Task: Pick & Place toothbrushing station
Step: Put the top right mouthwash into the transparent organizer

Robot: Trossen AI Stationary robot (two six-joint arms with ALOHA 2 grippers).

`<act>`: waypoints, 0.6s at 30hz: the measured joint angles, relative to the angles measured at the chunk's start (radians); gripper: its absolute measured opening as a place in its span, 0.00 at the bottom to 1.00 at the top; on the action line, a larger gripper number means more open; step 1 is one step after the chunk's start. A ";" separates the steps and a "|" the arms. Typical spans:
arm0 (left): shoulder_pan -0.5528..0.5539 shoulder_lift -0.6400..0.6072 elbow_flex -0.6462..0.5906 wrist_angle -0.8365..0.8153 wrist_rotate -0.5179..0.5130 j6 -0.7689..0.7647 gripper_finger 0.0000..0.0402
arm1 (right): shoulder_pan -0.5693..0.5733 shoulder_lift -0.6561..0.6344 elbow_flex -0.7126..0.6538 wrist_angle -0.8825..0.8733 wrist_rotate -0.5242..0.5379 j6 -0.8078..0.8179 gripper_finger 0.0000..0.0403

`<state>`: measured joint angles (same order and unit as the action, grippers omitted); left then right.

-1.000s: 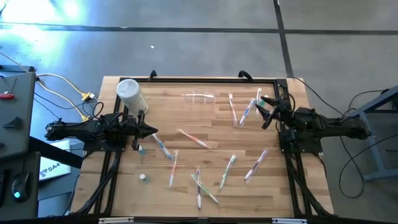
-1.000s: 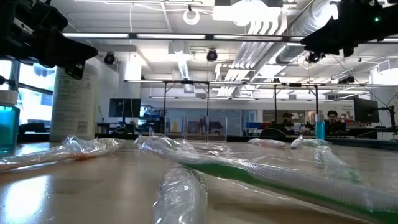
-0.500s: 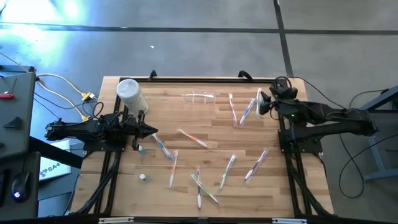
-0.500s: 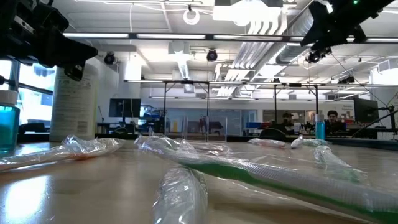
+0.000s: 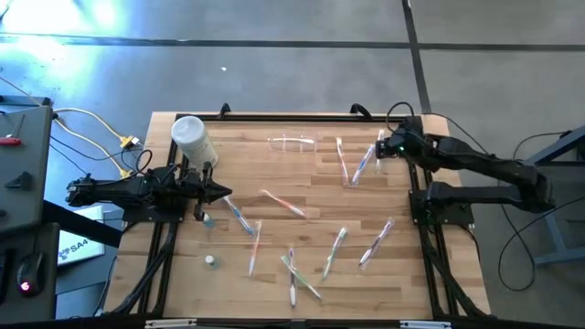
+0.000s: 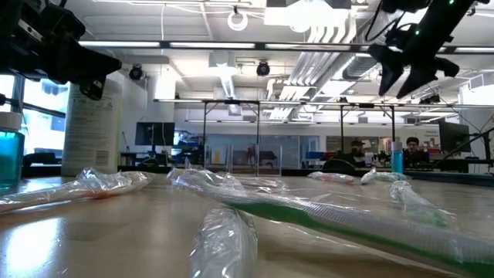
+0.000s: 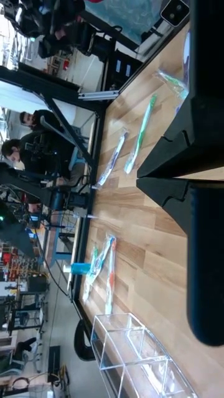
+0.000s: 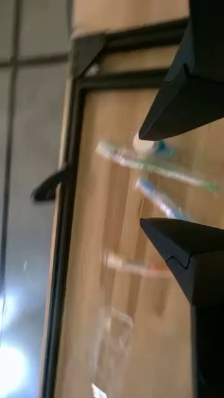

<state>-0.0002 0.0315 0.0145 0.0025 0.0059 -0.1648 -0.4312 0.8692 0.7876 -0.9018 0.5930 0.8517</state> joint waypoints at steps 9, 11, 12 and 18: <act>0.000 0.000 0.000 0.000 0.001 0.002 0.02 | -0.133 0.152 0.000 -0.009 -0.073 0.013 0.52; 0.000 0.000 0.000 0.000 0.001 0.001 0.02 | -0.143 0.190 0.000 -0.009 -0.079 0.013 0.52; 0.000 0.000 0.000 0.000 0.001 0.001 0.02 | -0.147 0.207 -0.001 -0.009 -0.078 0.013 0.52; 0.000 0.000 0.000 0.000 0.003 0.002 0.02 | -0.180 0.285 -0.001 -0.008 -0.079 -0.005 0.52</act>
<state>-0.0002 0.0313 0.0144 0.0022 0.0093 -0.1627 -0.6113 1.1538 0.7868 -0.9102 0.5141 0.8464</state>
